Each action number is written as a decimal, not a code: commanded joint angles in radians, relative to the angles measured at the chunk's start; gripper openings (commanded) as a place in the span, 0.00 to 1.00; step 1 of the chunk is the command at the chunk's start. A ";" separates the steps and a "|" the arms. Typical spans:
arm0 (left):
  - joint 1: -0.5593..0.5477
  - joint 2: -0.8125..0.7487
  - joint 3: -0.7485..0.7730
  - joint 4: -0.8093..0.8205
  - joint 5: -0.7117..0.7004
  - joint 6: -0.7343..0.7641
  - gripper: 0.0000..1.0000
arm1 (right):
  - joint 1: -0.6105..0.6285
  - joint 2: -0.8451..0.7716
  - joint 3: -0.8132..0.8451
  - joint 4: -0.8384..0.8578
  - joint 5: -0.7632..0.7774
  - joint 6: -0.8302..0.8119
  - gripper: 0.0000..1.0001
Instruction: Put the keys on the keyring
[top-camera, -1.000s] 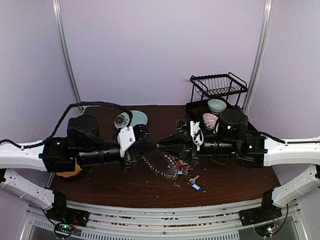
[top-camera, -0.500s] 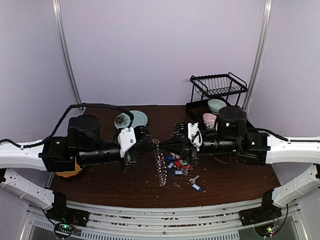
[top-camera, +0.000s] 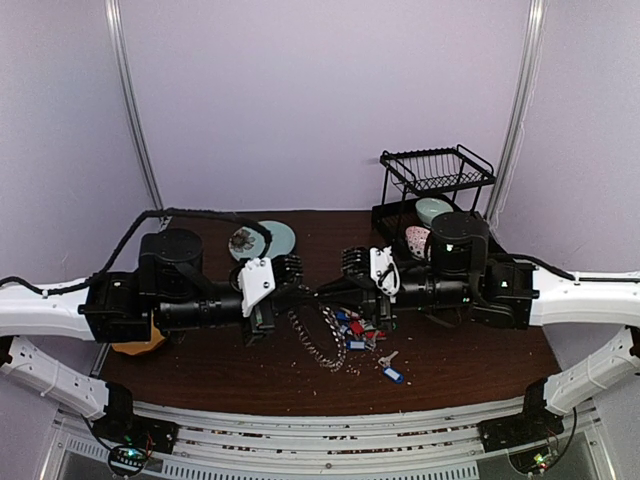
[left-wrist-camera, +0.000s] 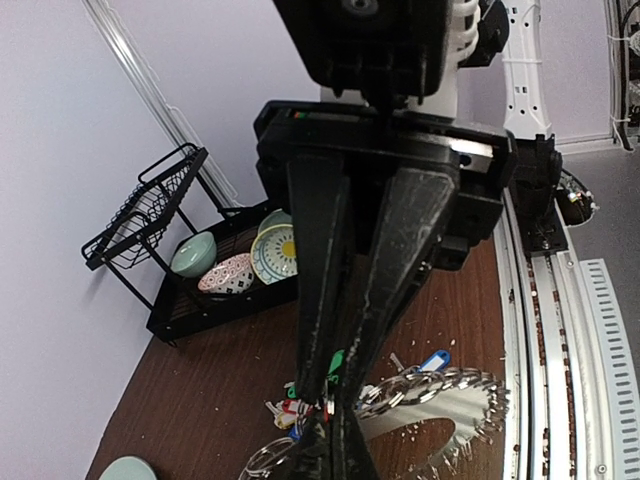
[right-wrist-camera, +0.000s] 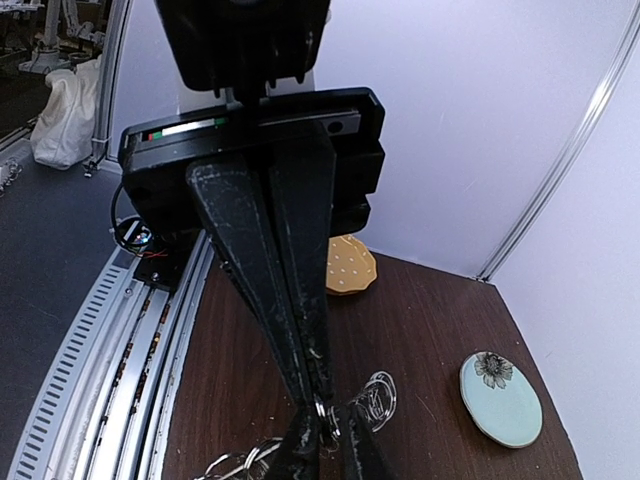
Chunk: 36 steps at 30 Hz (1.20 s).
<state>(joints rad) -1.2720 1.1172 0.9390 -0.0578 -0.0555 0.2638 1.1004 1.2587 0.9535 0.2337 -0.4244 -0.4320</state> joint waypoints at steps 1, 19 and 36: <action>0.000 0.003 0.040 0.059 0.022 0.011 0.00 | 0.007 0.016 0.040 -0.027 0.003 -0.023 0.07; 0.006 -0.089 -0.118 0.295 0.068 -0.134 0.25 | -0.005 -0.027 -0.136 0.477 -0.133 0.311 0.00; 0.006 -0.038 -0.104 0.320 0.127 -0.138 0.14 | 0.008 0.004 -0.174 0.656 -0.118 0.424 0.00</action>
<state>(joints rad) -1.2694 1.0618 0.8246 0.2390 0.0547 0.1242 1.1019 1.2682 0.7769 0.7822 -0.5415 -0.0395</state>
